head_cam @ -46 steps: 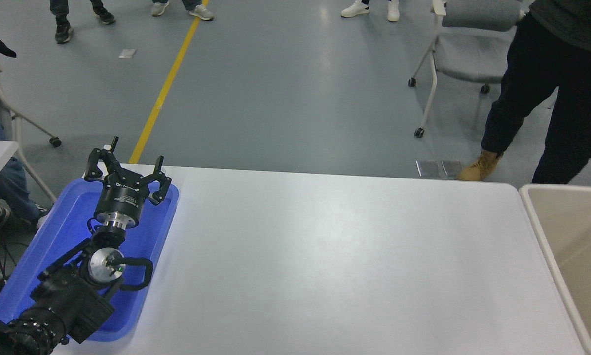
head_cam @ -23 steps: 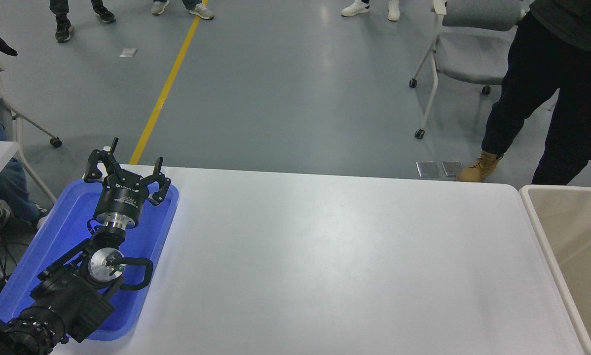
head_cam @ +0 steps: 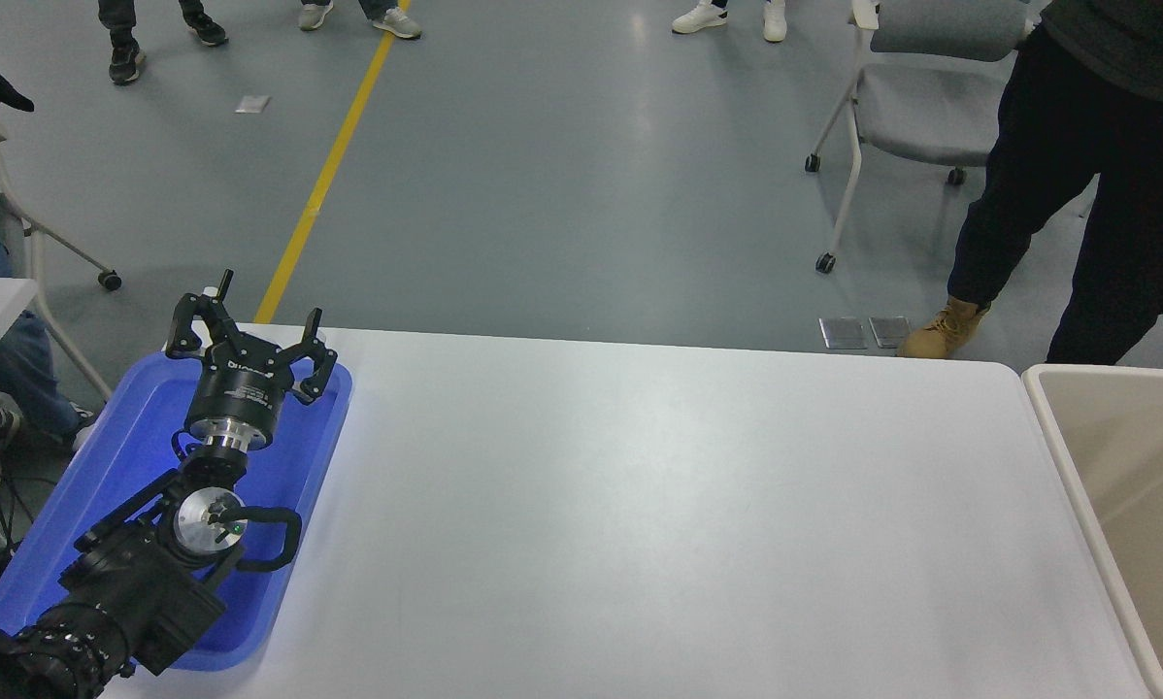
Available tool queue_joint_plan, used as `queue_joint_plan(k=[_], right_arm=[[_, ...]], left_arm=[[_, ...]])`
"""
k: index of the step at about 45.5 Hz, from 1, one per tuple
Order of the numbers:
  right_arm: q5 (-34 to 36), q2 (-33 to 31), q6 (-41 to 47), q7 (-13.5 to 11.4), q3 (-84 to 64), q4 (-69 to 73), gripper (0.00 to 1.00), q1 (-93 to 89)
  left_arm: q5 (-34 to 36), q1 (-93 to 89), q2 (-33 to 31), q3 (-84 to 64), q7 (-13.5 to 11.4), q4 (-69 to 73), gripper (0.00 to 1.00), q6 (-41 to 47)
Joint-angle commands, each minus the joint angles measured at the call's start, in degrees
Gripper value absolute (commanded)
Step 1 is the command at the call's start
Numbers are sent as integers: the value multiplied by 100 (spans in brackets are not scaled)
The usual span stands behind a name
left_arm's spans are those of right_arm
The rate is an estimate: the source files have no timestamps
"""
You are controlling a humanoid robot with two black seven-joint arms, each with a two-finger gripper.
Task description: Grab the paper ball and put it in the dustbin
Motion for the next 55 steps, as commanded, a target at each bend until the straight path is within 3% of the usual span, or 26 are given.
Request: queue_joint_plan(k=[1, 28, 30, 35, 41, 55], right_arm=[[2, 108, -59, 1, 146, -17, 26, -189], [2, 117, -59, -7, 146, -17, 28, -233], [-7, 117, -59, -7, 146, -17, 33, -233], [-7, 117, -68, -7, 146, -17, 57, -207], [2, 108, -138, -7, 146, -17, 96, -180], [-7, 73, -138, -7, 198, 71, 100, 30]], left_arm=[[-6, 0, 0, 0, 0, 0, 100, 0], [-6, 0, 0, 0, 0, 0, 100, 0], [-6, 0, 0, 0, 0, 0, 100, 0], [-6, -9, 0, 0, 0, 0, 100, 0], [-6, 0, 0, 0, 0, 0, 100, 0], [-6, 0, 0, 0, 0, 0, 100, 0]])
